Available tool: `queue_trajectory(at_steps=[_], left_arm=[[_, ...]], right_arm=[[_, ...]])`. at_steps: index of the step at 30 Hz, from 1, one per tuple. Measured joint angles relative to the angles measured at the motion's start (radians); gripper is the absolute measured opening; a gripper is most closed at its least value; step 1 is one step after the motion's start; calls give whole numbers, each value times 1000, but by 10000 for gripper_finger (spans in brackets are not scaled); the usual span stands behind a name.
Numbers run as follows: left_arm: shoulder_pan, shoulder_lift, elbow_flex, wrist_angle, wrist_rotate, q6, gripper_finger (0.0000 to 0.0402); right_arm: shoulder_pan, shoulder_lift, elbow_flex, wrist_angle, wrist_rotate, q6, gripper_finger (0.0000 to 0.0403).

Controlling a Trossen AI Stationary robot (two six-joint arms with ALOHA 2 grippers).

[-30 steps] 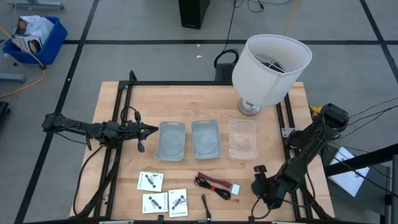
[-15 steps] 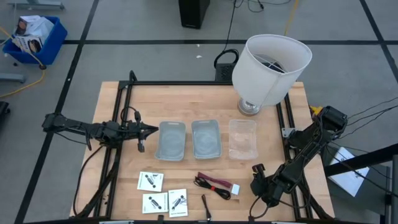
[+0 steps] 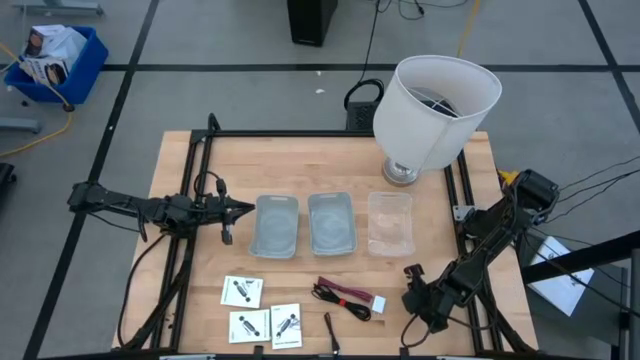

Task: Pick and place items into bin
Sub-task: Put the black charger adapter into the transparent bin

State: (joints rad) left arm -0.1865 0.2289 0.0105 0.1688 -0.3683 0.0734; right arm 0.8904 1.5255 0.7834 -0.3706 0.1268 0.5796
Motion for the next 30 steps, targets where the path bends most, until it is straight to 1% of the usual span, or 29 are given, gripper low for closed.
queue_trajectory(at_steps=[3, 8, 10, 13, 15, 18, 20, 23, 27, 30], left_arm=[[0, 0, 0, 0, 0, 0, 33], [0, 0, 0, 0, 0, 0, 33], [0, 0, 0, 0, 0, 0, 33], [0, 0, 0, 0, 0, 0, 33], [0, 0, 0, 0, 0, 0, 33], [0, 0, 0, 0, 0, 0, 33], [0, 0, 0, 0, 0, 0, 33], [0, 0, 0, 0, 0, 0, 33], [0, 0, 0, 0, 0, 0, 33], [0, 0, 0, 0, 0, 0, 33]], right_arm=[[-28, -18, 4, 0, 0, -18, 141], [-59, -90, 21, 14, 6, -25, 141], [-65, -129, 31, 14, 36, -44, 141], [-74, -201, 56, -5, 131, -91, 141], [-86, -251, 78, -36, 232, -128, 141], [-120, -328, 103, -90, 411, -158, 141], [-160, -374, 109, -144, 473, -158, 141], [-249, -417, 108, -270, 463, -126, 141], [-393, -427, 108, -427, 403, -63, 141], [-500, -412, 101, -435, 335, -54, 141]])
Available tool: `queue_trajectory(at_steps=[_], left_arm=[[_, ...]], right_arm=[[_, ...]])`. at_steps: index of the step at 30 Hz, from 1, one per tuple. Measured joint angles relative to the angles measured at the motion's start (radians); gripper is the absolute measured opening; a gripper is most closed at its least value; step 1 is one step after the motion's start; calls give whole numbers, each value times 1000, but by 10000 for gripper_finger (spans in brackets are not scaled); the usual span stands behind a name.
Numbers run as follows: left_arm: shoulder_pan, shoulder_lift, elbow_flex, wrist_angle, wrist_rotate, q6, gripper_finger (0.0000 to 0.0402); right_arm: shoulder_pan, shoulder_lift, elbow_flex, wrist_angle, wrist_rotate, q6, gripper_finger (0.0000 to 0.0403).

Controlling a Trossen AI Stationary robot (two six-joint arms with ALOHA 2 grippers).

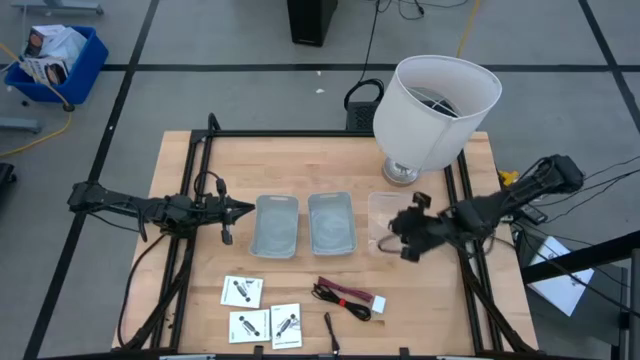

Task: Pick and place items into bin
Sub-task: Put the black charger adapter into the transparent bin

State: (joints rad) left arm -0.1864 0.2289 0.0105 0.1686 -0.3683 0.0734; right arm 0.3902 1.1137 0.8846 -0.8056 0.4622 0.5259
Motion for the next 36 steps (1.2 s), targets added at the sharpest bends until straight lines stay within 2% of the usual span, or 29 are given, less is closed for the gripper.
queue_trajectory(at_steps=[6, 16, 26, 36], left_arm=[[0, 0, 0, 0, 0, 0, 33], [0, 0, 0, 0, 0, 0, 33], [0, 0, 0, 0, 0, 0, 33], [0, 0, 0, 0, 0, 0, 33]], right_arm=[[-132, 78, -53, 108, -157, -90, 141], [-206, 189, -137, 197, -207, -191, 141], [-254, 194, -174, 234, -328, -198, 141], [-263, 194, -226, 290, -337, -198, 163]])
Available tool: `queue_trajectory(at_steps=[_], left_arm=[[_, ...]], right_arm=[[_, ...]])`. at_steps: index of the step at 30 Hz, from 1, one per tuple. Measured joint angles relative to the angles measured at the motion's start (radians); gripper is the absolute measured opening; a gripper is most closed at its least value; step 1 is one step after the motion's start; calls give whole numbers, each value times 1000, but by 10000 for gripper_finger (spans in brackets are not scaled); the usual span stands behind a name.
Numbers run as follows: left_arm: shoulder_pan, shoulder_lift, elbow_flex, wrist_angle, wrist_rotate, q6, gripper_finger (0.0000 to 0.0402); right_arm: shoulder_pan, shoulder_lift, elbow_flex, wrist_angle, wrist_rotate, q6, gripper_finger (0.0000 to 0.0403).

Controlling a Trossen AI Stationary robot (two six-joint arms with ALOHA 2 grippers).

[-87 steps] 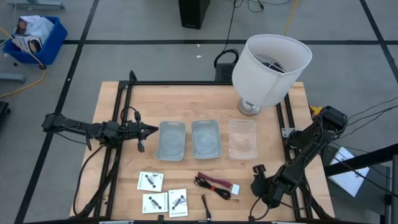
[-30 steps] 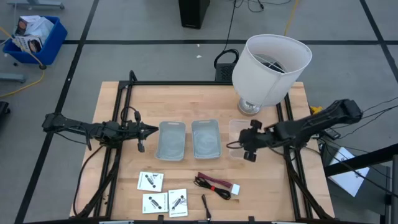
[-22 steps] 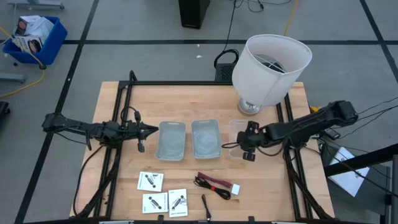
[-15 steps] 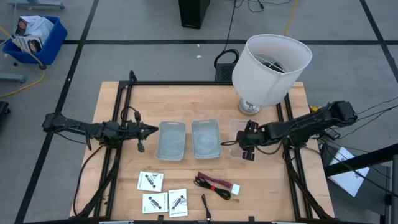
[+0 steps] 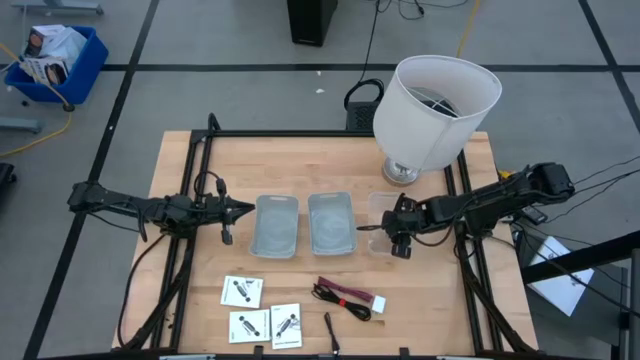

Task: Pick and place items into bin
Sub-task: Put the black charger adapter into the transparent bin, then put the white charger adapter into the transparent bin

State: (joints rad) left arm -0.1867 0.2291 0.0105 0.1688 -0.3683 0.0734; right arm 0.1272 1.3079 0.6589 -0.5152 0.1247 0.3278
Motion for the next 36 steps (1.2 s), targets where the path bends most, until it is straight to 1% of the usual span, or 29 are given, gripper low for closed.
queue_trajectory(at_steps=[4, 13, 16, 18, 21, 24, 28, 29, 32, 36], left_arm=[[0, 0, 0, 0, 0, 0, 33], [0, 0, 0, 0, 0, 0, 33], [0, 0, 0, 0, 0, 0, 33], [0, 0, 0, 0, 0, 0, 33], [0, 0, 0, 0, 0, 0, 33], [0, 0, 0, 0, 0, 0, 33], [0, 0, 0, 0, 0, 0, 33], [0, 0, 0, 0, 0, 0, 33], [0, 0, 0, 0, 0, 0, 33], [0, 0, 0, 0, 0, 0, 33]], right_arm=[[0, 0, -1, 7, 2, 0, 173], [0, -7, -1, 33, 7, -12, 177], [1, -33, 0, 33, 34, -25, 181], [1, -61, 0, 33, 56, -36, 185], [1, -121, 0, 30, 57, -54, 192], [1, -194, 0, 30, 57, -65, 197], [7, -306, 0, 58, 55, -124, 200], [14, -334, 0, 80, 48, -149, 200], [44, -400, 2, 188, -32, -254, 196], [102, -429, 2, 336, -93, -325, 181]])
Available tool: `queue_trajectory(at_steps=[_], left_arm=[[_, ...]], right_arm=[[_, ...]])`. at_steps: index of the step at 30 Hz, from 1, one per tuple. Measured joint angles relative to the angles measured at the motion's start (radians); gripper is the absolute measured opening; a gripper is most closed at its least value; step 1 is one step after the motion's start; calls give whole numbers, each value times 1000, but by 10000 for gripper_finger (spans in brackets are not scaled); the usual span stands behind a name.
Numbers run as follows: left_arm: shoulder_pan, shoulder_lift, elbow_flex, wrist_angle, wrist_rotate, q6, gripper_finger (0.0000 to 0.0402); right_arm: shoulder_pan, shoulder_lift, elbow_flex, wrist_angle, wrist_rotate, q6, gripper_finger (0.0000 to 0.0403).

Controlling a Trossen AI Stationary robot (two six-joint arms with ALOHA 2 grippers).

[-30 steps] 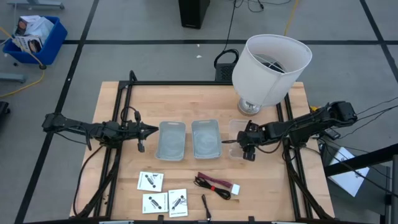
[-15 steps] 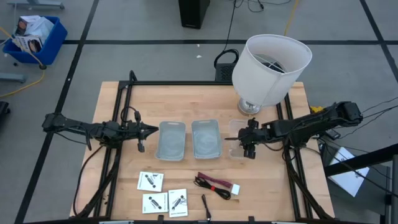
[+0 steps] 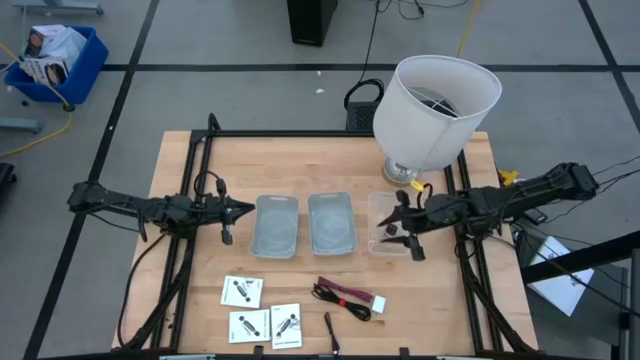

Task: Pick and place items into bin
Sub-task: Put the white charger adapter into the transparent bin

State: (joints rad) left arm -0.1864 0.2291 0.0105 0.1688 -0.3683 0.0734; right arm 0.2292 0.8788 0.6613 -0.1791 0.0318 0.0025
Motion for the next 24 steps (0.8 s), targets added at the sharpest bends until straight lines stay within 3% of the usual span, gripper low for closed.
queue_trajectory(at_steps=[5, 12, 19, 24], left_arm=[[0, 0, 0, 0, 0, 0, 33], [0, 0, 0, 0, 0, 0, 33], [0, 0, 0, 0, 0, 0, 33], [0, 0, 0, 0, 0, 0, 33]], right_arm=[[90, 27, 0, 64, -8, -51, 127], [194, 105, 7, 99, -16, -119, 10], [268, 290, 155, 70, -36, -84, 6], [309, 470, 308, -122, -36, -80, 5]])
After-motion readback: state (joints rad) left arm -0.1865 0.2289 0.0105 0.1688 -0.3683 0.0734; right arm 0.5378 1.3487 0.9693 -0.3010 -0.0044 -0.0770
